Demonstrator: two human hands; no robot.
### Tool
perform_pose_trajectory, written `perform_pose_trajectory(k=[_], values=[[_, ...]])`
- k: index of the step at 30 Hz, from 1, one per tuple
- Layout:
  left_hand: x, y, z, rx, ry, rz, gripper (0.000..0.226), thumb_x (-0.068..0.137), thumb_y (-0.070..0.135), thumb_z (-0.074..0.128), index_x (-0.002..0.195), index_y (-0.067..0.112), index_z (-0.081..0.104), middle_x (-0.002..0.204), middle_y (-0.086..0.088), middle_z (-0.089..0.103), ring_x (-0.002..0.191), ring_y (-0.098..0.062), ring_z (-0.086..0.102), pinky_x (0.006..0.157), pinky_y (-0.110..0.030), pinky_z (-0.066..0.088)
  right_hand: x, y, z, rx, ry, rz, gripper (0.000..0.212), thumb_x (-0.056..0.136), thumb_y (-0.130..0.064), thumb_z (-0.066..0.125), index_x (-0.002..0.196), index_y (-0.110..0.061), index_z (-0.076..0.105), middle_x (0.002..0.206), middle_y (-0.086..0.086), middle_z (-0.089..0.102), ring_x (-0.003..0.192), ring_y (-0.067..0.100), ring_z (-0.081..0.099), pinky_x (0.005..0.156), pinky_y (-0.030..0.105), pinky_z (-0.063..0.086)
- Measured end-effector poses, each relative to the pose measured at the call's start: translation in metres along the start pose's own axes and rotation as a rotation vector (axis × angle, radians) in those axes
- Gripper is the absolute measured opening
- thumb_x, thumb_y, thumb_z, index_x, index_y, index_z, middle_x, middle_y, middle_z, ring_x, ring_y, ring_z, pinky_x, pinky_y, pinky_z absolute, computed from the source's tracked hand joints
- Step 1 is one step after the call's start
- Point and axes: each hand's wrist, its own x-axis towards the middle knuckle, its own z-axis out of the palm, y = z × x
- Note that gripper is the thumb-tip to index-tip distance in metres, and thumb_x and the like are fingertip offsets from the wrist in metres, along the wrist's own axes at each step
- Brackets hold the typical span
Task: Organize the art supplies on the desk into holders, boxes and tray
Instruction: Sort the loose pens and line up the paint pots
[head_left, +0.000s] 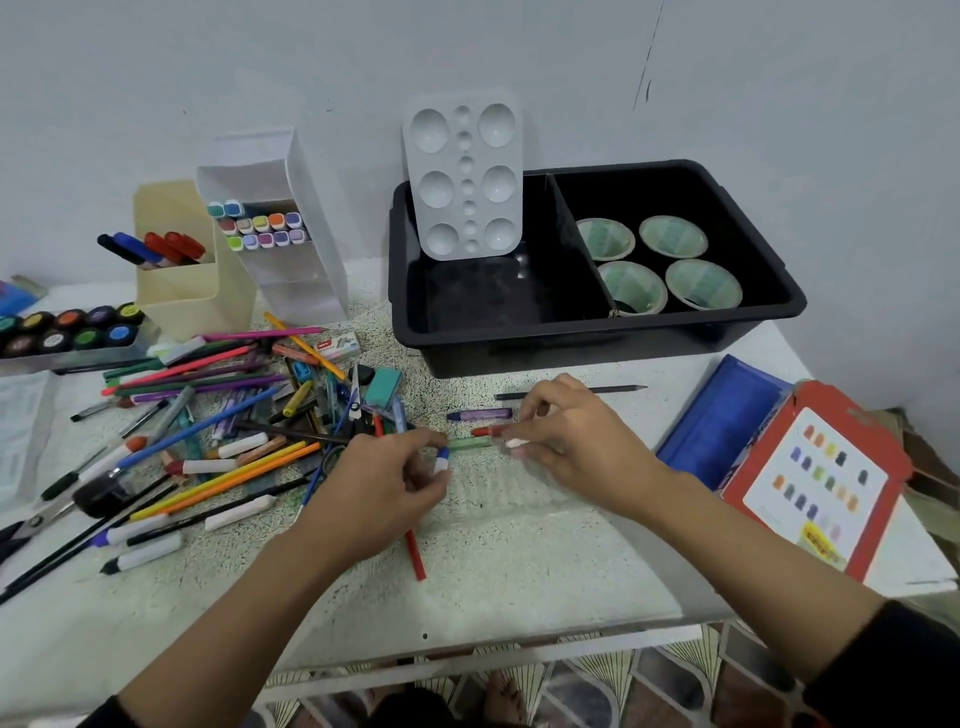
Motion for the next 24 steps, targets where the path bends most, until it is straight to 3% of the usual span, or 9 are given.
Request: perform_pose_trajectory(k=[5,9,12,15,20,24], values=[[-0.006,0.001,-0.005,0.094,0.110,0.060,0.024,0.091,0.023,0.069,0.115,0.020,0.073,0.060,0.016,0.058,0.059,-0.003,0.059,0.056,-0.008,0.036,0.007,-0.021,0.011,0.077,-0.073,-0.158,0.024,0.086,-0.039,0.072,0.104,-0.025,0.079,0.095,-0.006,0.058,0.091,0.010,0.040,0.074,0.023,0.036],[-0.008,-0.006,-0.005,0.166,0.034,0.070,0.015,0.092,0.028,0.068,0.105,0.022,0.074,0.074,0.012,0.065,0.064,-0.004,0.058,0.062,-0.018,0.045,0.011,-0.033,0.022,0.072,-0.131,-0.221,0.020,0.092,-0.030,0.065,0.100,-0.021,0.080,0.094,-0.001,0.061,0.084,0.013,0.053,0.067,0.028,0.043],[-0.007,-0.010,-0.006,0.184,0.021,0.126,0.015,0.091,0.032,0.072,0.099,0.020,0.075,0.081,0.010,0.060,0.073,-0.006,0.054,0.068,-0.024,0.047,0.009,-0.036,0.029,0.056,-0.157,-0.234,0.014,0.094,-0.020,0.068,0.103,-0.019,0.079,0.100,0.000,0.063,0.085,0.015,0.059,0.068,0.034,0.053],[-0.007,-0.013,-0.009,0.168,0.038,0.142,0.020,0.088,0.035,0.075,0.101,0.019,0.076,0.085,0.008,0.060,0.077,-0.008,0.056,0.071,-0.027,0.051,0.006,-0.036,0.030,0.100,-0.160,-0.203,0.016,0.093,-0.015,0.070,0.108,-0.013,0.077,0.108,0.000,0.065,0.090,0.015,0.064,0.073,0.033,0.056],[-0.010,-0.018,-0.012,0.146,-0.020,0.164,0.030,0.083,0.039,0.078,0.106,0.019,0.078,0.088,0.009,0.061,0.076,-0.003,0.056,0.071,-0.022,0.050,0.011,-0.045,0.029,0.139,-0.200,-0.247,0.009,0.090,-0.007,0.070,0.091,-0.010,0.079,0.101,0.001,0.068,0.089,0.016,0.063,0.075,0.034,0.052],[-0.009,-0.022,-0.016,0.123,-0.067,0.167,0.040,0.081,0.045,0.077,0.112,0.020,0.076,0.097,0.009,0.059,0.082,-0.002,0.057,0.077,-0.022,0.052,0.012,-0.042,0.031,0.182,-0.191,-0.138,0.016,0.090,-0.008,0.070,0.105,-0.012,0.073,0.105,-0.002,0.059,0.079,0.012,0.057,0.066,0.027,0.049]])
